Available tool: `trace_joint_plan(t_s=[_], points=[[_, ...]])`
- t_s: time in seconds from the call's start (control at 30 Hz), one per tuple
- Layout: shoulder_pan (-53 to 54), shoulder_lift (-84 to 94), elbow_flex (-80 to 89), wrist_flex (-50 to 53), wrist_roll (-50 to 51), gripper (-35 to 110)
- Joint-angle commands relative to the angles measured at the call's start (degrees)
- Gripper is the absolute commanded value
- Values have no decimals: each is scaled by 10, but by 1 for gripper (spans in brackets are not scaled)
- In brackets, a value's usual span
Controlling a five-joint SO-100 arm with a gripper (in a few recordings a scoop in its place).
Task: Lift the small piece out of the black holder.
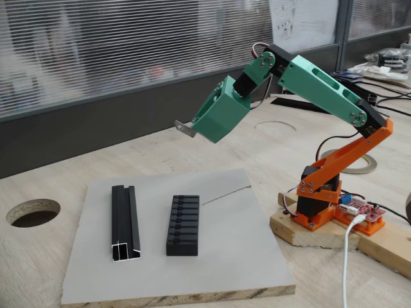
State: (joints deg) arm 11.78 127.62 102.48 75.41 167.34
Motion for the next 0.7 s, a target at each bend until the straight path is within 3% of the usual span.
trace_joint_plan(t_s=[0.0, 0.67], points=[[4, 22, -4, 0, 4, 5], [4, 14, -4, 2, 7, 5]])
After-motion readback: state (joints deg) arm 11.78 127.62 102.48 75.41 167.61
